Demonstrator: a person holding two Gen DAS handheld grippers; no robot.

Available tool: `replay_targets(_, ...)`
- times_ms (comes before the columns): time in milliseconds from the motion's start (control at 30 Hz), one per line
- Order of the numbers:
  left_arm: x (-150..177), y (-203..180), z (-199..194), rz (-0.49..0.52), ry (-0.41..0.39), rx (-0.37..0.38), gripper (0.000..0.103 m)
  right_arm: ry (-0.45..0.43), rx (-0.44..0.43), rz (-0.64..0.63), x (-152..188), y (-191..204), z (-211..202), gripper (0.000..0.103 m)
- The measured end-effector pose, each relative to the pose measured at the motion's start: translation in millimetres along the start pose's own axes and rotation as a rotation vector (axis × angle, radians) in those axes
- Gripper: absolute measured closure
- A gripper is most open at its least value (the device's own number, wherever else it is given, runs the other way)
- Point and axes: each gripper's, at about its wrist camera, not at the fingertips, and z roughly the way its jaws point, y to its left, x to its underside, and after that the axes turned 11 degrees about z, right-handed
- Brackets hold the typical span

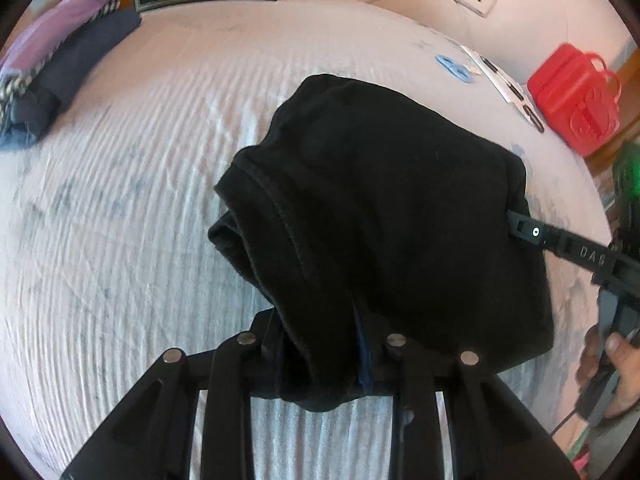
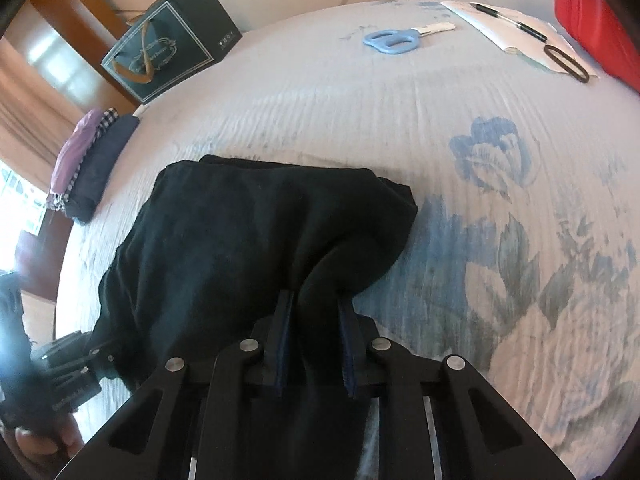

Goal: Fold clothes
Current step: 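Grasp the folded black shirt with both grippers and lift it toward the clothes stack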

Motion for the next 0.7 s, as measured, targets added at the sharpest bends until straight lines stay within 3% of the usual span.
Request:
replay_targets(167,-19,-5,-4,-0.022,0.009,0.005,0.078,-0.002,0.031,-0.024,1,5,0,0.082)
replay_targets(300,-15,-8,-9,0.003,-0.018,-0.035,0.078,-0.007,0.062,-0.052,3,10,1,0.082)
replay_targets(700,8,16,-28,-0.005,-0.079,-0.030,0.079,-0.067,0.168,-0.196,16,28,1,0.083)
